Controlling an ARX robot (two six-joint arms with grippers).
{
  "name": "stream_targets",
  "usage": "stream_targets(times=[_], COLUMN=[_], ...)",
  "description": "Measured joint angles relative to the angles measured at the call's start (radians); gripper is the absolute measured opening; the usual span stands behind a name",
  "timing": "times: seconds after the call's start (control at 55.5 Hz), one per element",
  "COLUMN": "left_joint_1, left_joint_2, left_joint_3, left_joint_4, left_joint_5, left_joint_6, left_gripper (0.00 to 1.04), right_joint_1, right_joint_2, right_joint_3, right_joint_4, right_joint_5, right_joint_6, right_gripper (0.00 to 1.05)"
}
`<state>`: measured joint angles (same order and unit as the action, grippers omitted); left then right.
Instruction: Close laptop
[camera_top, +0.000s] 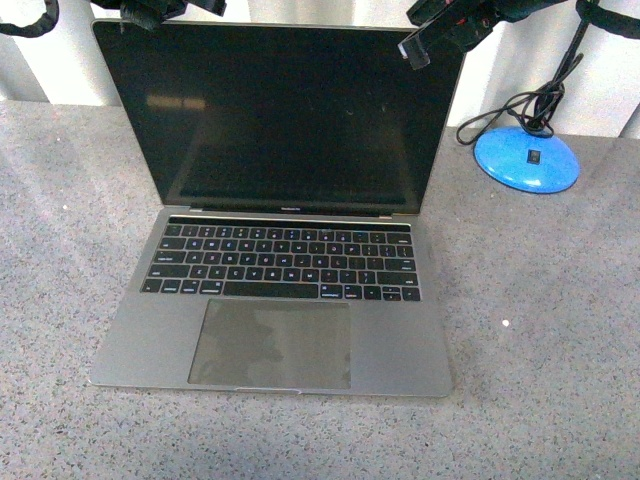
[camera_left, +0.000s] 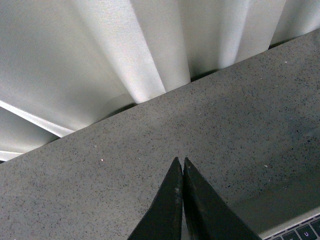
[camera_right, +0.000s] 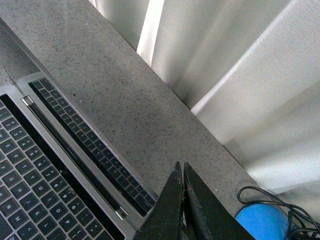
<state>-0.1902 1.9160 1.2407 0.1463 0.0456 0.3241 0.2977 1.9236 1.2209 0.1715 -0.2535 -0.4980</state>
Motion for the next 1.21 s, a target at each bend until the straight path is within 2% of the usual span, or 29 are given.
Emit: stream_targets(times=[0.487,1.208], left_joint_1=[-0.047,-0.062], left_joint_2=[-0.047,-0.108], left_joint_3=[-0.157,-0.238], left_joint_4=[-0.016,-0.032], left_joint_5=[-0.016,-0.008], left_joint_6=[-0.019,-0.029], left_gripper=[0.04,0.04], right_joint_1=[0.027,0.076], right_joint_2=[-0.042,-0.113], right_joint_3=[-0.142,-0.309], right_joint_4=[0.045,0.116], right_joint_5=[0.005,0.013], right_joint_6=[0.037,0.132], right_gripper=[0.01,0.01])
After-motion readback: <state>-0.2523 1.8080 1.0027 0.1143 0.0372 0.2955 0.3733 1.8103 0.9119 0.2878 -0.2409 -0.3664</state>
